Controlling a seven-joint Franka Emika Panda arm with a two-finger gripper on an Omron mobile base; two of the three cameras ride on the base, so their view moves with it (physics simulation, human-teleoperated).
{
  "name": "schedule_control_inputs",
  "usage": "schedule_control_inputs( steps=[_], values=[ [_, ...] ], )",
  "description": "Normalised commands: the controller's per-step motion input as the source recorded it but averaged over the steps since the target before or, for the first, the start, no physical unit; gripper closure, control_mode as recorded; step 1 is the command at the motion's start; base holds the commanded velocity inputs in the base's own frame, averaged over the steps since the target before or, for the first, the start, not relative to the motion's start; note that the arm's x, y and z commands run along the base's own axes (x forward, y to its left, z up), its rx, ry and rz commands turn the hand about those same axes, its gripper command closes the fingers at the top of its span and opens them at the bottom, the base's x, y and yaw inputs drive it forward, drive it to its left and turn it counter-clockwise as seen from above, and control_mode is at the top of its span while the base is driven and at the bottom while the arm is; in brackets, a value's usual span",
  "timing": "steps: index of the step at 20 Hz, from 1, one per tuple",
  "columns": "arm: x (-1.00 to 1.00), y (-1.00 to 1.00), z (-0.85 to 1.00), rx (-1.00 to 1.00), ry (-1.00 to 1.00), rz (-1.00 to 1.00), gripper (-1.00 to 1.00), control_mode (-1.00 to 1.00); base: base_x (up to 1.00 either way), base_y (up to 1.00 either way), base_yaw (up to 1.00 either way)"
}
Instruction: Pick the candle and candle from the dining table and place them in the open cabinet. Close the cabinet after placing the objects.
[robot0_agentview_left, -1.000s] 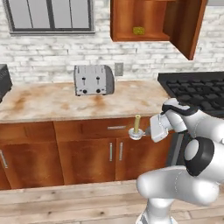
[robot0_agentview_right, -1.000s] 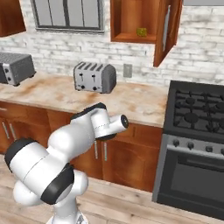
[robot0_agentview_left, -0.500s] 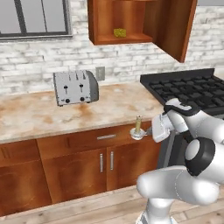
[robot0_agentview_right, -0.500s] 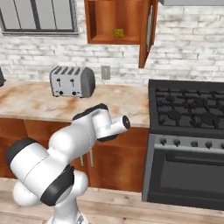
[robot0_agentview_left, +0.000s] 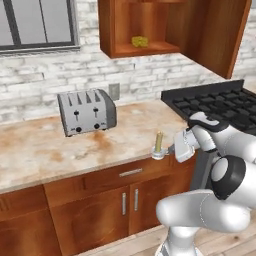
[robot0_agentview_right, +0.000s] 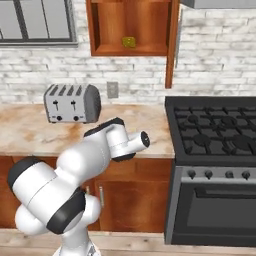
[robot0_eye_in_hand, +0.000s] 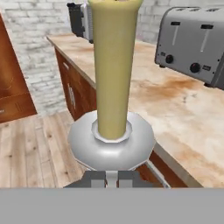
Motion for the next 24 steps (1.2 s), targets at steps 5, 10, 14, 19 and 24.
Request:
schedule_control_inputs(
  steps=[5, 10, 14, 19, 24],
  values=[
    [0.00, 0.00, 0.00, 0.00, 0.00, 0.00, 1.00, 1.00, 0.35, 0.32, -0.26],
    [0.00, 0.00, 0.00, 0.00, 0.00, 0.00, 1.00, 1.00, 0.33, 0.45, -0.27],
    [0.00, 0.00, 0.00, 0.00, 0.00, 0.00, 1.00, 1.00, 0.34, 0.47, -0.27],
    [0.00, 0.00, 0.00, 0.00, 0.00, 0.00, 1.00, 1.00, 0.35, 0.41, -0.27],
    [0.00, 0.00, 0.00, 0.00, 0.00, 0.00, 1.00, 1.00, 0.34, 0.39, -0.26]
  ],
)
